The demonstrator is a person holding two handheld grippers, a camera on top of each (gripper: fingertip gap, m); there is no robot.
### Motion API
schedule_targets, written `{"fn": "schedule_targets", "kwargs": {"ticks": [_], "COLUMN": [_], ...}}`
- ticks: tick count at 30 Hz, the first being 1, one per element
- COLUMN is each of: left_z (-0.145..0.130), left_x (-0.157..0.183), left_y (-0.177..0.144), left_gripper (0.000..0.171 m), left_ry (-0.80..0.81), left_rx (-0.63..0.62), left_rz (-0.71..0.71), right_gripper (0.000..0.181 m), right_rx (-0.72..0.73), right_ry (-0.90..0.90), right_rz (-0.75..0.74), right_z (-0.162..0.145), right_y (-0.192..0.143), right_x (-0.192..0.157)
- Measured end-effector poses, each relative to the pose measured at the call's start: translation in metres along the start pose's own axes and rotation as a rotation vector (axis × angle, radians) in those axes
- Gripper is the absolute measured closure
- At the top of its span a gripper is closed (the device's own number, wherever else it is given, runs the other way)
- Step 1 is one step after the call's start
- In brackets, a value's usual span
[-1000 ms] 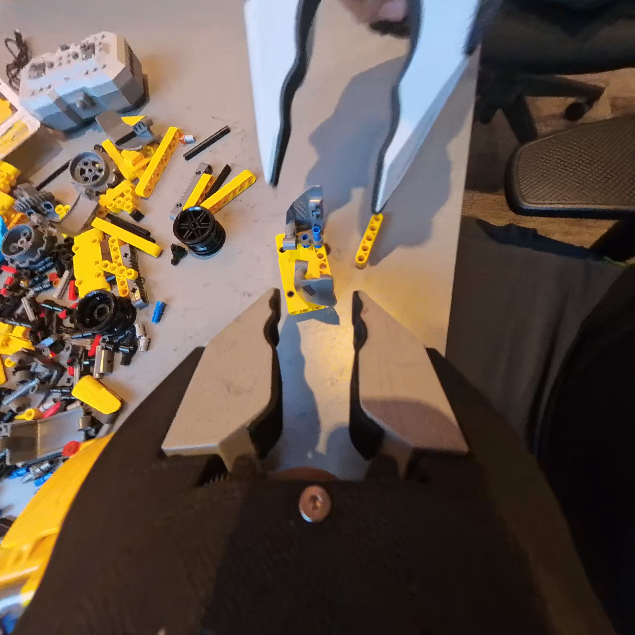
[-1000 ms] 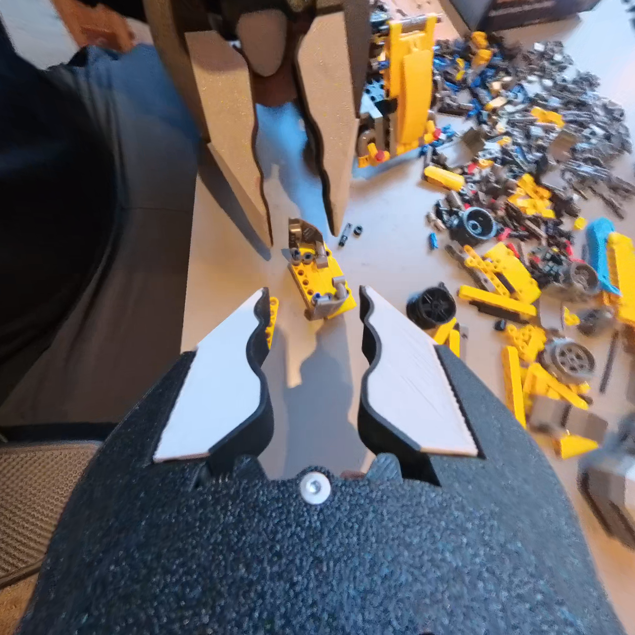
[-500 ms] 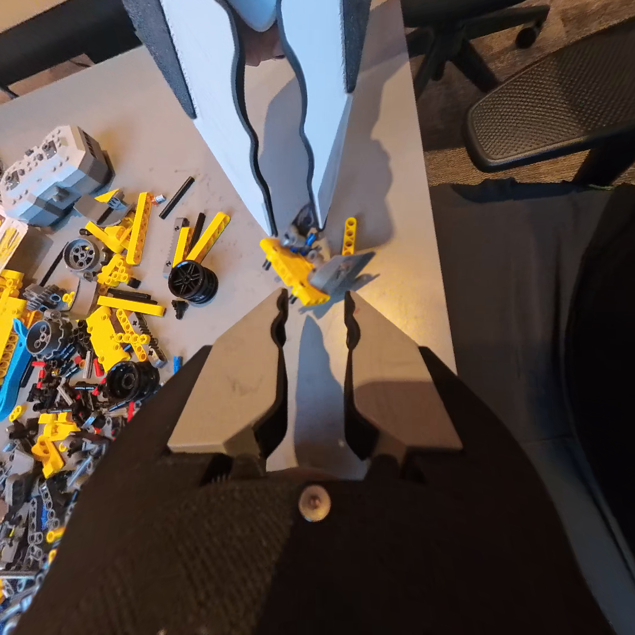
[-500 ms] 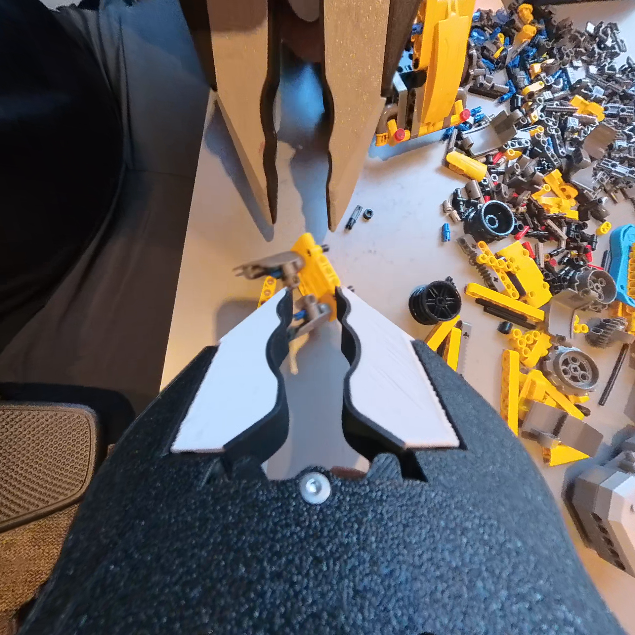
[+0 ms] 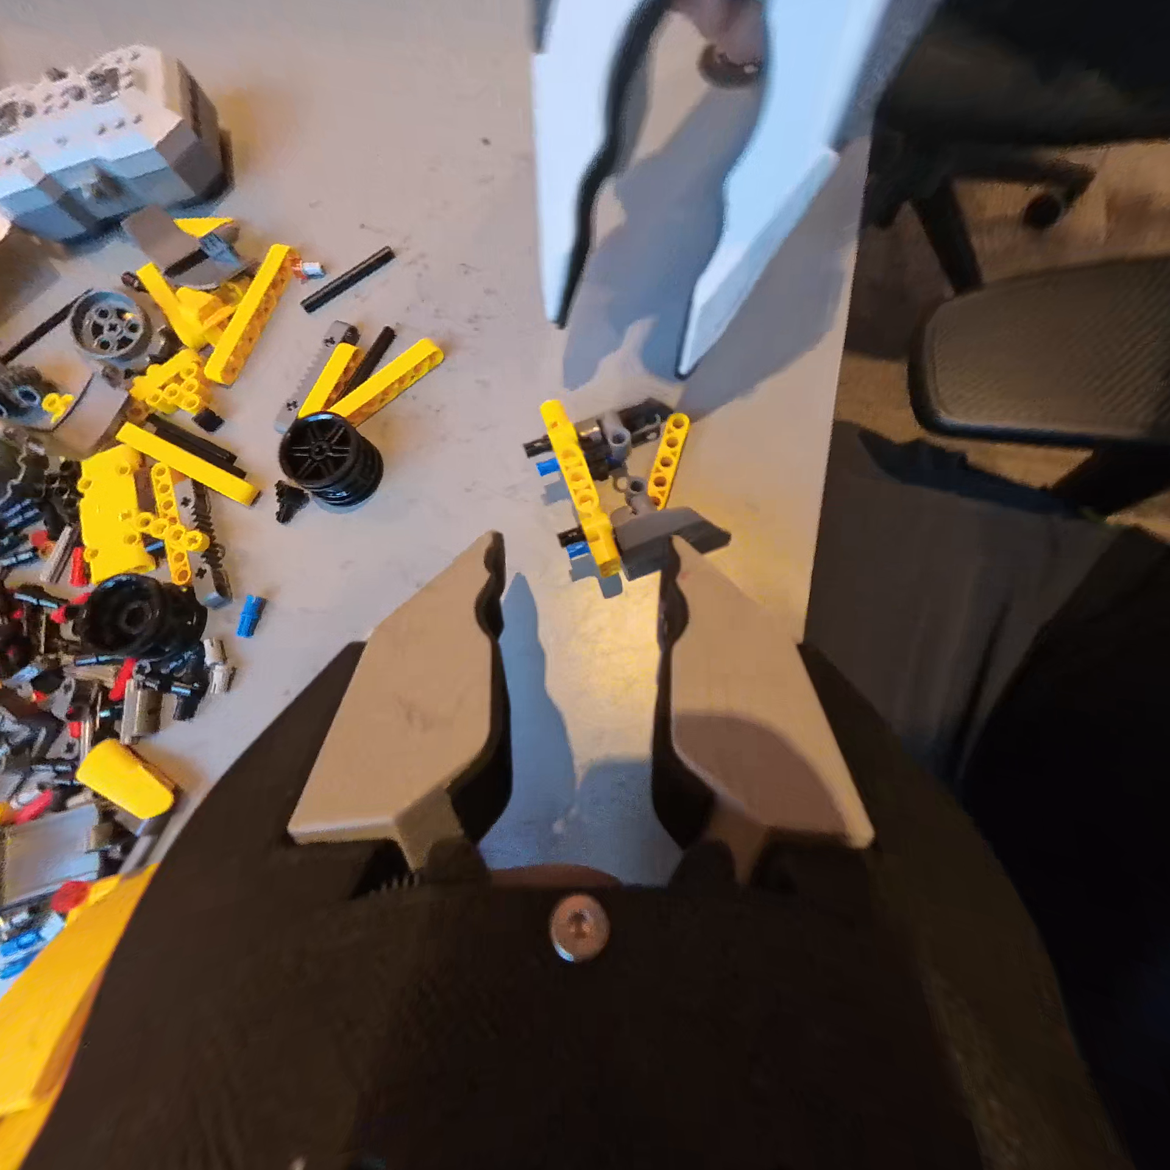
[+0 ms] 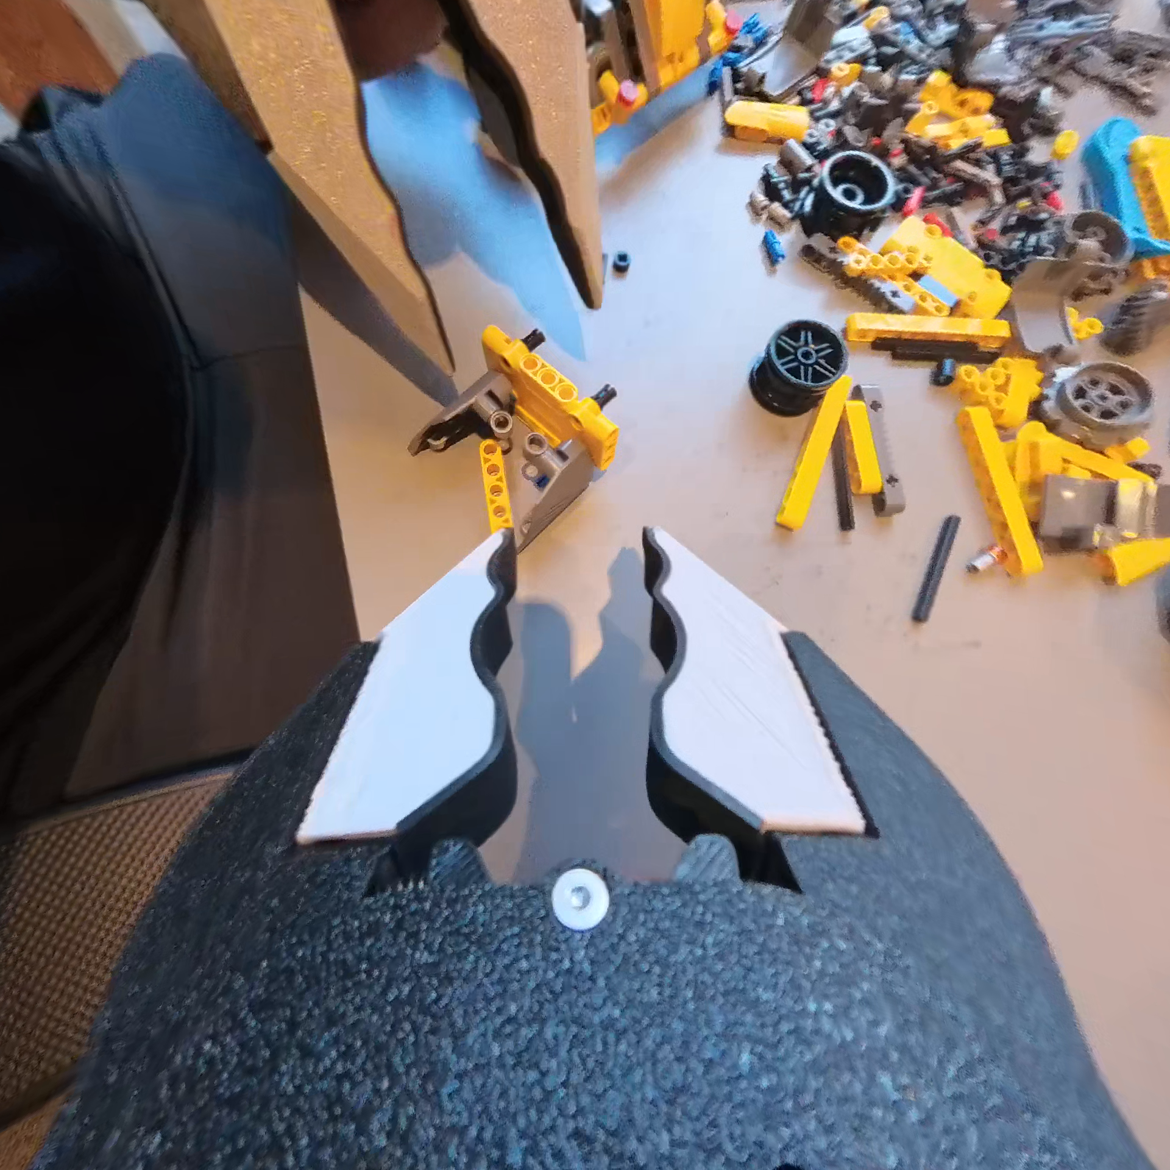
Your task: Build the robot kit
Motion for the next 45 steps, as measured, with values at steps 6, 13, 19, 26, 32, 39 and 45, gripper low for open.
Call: {"fn": "schedule_targets", "kwargs": {"ticks": [6,13,19,26,32,39,45], "left_z": [0.007,0.009,0.005,-0.007,-0.003,-0.016,-0.023], "left_x": [-0.012,-0.001,0.016,0.025,0.029,0.018,0.008], "left_y": [0.009,0.017,0.004,0.003,-0.004,-0.005,-0.010], "left_gripper": [0.124,0.131,0.128,0.115,0.131,0.136,0.136], "left_ry": [-0.128,-0.121,0.143,0.430,0.419,0.182,0.065], "left_rx": [-0.040,-0.066,-0.003,0.023,0.092,0.135,0.169], "left_rz": [-0.035,-0.059,0.088,0.365,0.375,0.166,0.086], "right_gripper": [0.162,0.155,0.179,0.180,0.180,0.159,0.145], "right_rx": [0.000,0.044,-0.033,-0.155,-0.363,-0.335,-0.117], "right_ry": [-0.031,0.172,0.212,0.467,0.493,0.309,0.191], "right_rz": [-0.193,-0.105,-0.093,0.103,0.202,0.136,0.042], "right_z": [-0.003,-0.003,-0.002,0.027,0.054,0.069,0.082], "right_y": [-0.005,0.000,0.017,-0.001,-0.001,0.001,-0.007], "right_x": [-0.031,-0.012,-0.007,0.006,0.000,-0.001,-0.020]}}
Point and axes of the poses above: each gripper's, where its closed fingertips meet, y out along the fingers, z out of its top, x = y × z across the jaws, the point moved 8 cm from there along -y, back along the fingers, and after that the axes turned 9 degrees about -x, right-handed, at the moved point
